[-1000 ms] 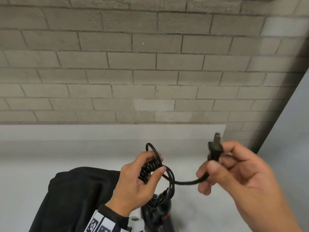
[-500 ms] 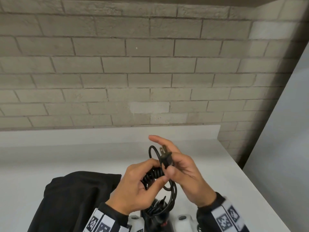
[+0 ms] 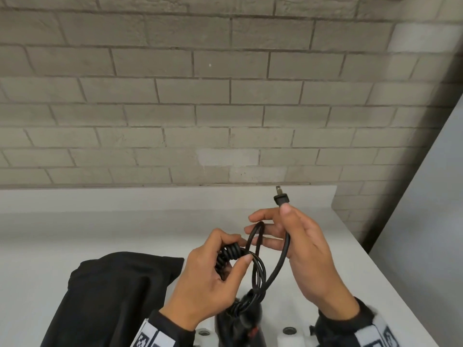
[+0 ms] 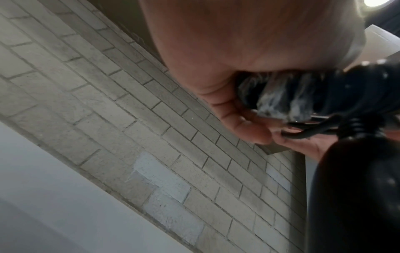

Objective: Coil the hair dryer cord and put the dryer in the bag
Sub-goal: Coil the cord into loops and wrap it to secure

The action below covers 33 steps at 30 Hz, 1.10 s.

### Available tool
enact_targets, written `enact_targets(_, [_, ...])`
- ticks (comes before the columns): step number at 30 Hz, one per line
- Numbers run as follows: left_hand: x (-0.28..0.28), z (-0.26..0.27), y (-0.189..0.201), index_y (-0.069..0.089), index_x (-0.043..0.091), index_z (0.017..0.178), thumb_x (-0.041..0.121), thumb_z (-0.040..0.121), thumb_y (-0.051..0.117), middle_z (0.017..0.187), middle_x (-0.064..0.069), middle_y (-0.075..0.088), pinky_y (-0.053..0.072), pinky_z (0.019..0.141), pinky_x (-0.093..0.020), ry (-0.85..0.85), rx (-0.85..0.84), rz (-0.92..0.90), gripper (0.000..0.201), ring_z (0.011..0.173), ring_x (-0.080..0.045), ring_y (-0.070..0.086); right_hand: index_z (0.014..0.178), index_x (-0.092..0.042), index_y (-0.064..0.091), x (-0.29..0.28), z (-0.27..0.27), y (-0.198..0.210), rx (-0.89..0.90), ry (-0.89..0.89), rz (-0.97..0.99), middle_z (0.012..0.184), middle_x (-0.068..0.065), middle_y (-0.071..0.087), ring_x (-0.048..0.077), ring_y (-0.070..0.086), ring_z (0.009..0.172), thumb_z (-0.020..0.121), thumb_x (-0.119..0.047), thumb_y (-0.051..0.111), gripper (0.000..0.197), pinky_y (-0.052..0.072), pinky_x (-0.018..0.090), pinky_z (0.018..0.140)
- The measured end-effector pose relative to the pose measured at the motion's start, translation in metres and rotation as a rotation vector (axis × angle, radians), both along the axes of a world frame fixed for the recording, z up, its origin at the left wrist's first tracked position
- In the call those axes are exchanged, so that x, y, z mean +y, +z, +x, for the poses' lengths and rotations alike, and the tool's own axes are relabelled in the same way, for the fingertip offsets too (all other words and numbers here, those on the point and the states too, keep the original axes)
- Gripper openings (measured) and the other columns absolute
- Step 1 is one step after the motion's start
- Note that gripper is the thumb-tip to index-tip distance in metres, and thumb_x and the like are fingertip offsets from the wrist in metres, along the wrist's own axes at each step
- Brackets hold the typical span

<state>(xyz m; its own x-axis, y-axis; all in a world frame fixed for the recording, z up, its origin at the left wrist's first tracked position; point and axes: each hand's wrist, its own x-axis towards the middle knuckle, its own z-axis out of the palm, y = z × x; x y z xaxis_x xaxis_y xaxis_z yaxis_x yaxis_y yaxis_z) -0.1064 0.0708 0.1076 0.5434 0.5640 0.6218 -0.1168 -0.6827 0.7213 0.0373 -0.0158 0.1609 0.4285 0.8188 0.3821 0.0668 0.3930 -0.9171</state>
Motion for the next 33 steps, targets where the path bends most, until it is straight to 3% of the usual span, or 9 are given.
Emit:
enact_targets(5, [-0.001, 0.005, 0.000, 0.055, 0.039, 0.088, 0.039, 0.079, 0.070, 0.082, 0.007, 0.071, 0.046, 0.050, -0.020, -0.088, -0.025, -0.164, 0.018, 0.046, -0.008, 0.052, 0.067, -0.030, 0.071, -0.007, 0.003, 0.008, 0.065, 0.099, -0.088, 0.110, 0.019, 0.069, 0.038, 0.066, 0.106, 0.099, -0.044, 0.041, 0.046, 0.055, 0.045, 0.092])
enact_targets(8, [0.000, 0.008, -0.003, 0.057, 0.033, 0.087, 0.038, 0.078, 0.071, 0.091, -0.001, 0.074, 0.048, 0.049, -0.025, -0.079, -0.031, -0.207, 0.018, 0.047, -0.010, 0.053, 0.093, -0.031, 0.074, -0.017, 0.008, 0.014, -0.136, 0.041, -0.119, 0.115, 0.023, 0.062, 0.021, 0.061, 0.114, 0.094, -0.053, 0.044, 0.038, 0.045, 0.028, 0.104])
enact_targets(10, [0.002, 0.010, -0.005, 0.058, 0.030, 0.087, 0.038, 0.078, 0.072, 0.091, -0.002, 0.074, 0.048, 0.048, -0.027, -0.057, -0.027, -0.229, 0.018, 0.047, -0.013, 0.052, 0.101, -0.031, 0.072, -0.025, 0.010, 0.024, -0.248, -0.011, -0.098, 0.110, 0.012, 0.066, 0.012, 0.061, 0.109, 0.091, -0.055, 0.046, 0.036, 0.044, 0.014, 0.094])
enact_targets(17, [0.007, 0.011, -0.003, 0.059, 0.018, 0.093, 0.025, 0.081, 0.072, 0.087, 0.000, 0.076, 0.047, 0.051, -0.022, 0.016, -0.041, -0.257, 0.019, 0.051, -0.005, 0.058, 0.079, -0.017, 0.062, -0.053, 0.019, 0.063, -0.303, -0.108, 0.173, 0.077, 0.009, 0.064, 0.019, 0.056, 0.059, 0.090, -0.050, 0.052, 0.036, 0.046, 0.022, 0.057])
enact_targets(23, [0.011, 0.005, 0.003, 0.046, 0.030, 0.139, 0.027, 0.088, 0.070, 0.090, 0.009, 0.075, 0.050, 0.060, -0.017, 0.005, 0.008, -0.133, 0.056, 0.055, -0.003, 0.063, 0.077, -0.017, 0.062, -0.068, 0.034, 0.071, -0.138, -0.049, 0.273, 0.072, 0.004, 0.063, 0.023, 0.058, 0.050, 0.082, -0.054, 0.064, 0.037, 0.049, 0.026, 0.053])
enact_targets(26, [0.014, 0.001, 0.004, 0.059, 0.032, 0.132, 0.028, 0.090, 0.066, 0.100, 0.013, 0.074, 0.052, 0.076, -0.015, -0.032, 0.026, -0.040, 0.043, 0.086, -0.008, 0.072, 0.084, -0.018, 0.062, -0.070, 0.055, 0.072, 0.007, -0.024, 0.269, 0.077, 0.002, 0.064, 0.020, 0.061, 0.053, 0.082, -0.054, 0.063, 0.036, 0.052, 0.024, 0.056])
enact_targets(28, [0.015, -0.001, 0.004, 0.066, 0.028, 0.125, 0.029, 0.089, 0.066, 0.101, 0.012, 0.074, 0.056, 0.077, -0.023, -0.059, 0.023, -0.001, 0.036, 0.088, -0.013, 0.072, 0.100, -0.001, 0.057, -0.072, 0.066, 0.079, 0.262, 0.223, 0.353, 0.093, 0.021, 0.062, 0.033, 0.065, 0.070, 0.097, -0.039, 0.050, 0.038, 0.055, 0.039, 0.068])
enact_targets(30, [0.015, -0.002, 0.003, 0.069, 0.026, 0.121, 0.032, 0.090, 0.066, 0.096, 0.010, 0.073, 0.057, 0.068, -0.034, -0.069, 0.035, 0.064, 0.031, 0.078, -0.018, 0.071, 0.114, 0.017, 0.043, -0.080, 0.075, 0.086, 0.348, 0.097, 0.379, 0.111, 0.042, 0.049, 0.054, 0.058, 0.091, 0.108, -0.018, 0.020, 0.043, 0.047, 0.060, 0.082])
enact_targets(33, [0.015, -0.003, 0.008, 0.071, 0.021, 0.111, 0.032, 0.091, 0.065, 0.082, 0.012, 0.068, 0.052, 0.057, -0.033, -0.111, 0.038, 0.154, 0.023, 0.063, -0.016, 0.064, 0.120, 0.018, 0.041, -0.085, 0.090, 0.084, 0.512, 0.072, 0.389, 0.120, 0.043, 0.046, 0.054, 0.055, 0.101, 0.105, -0.028, -0.009, 0.069, 0.044, 0.061, 0.089])
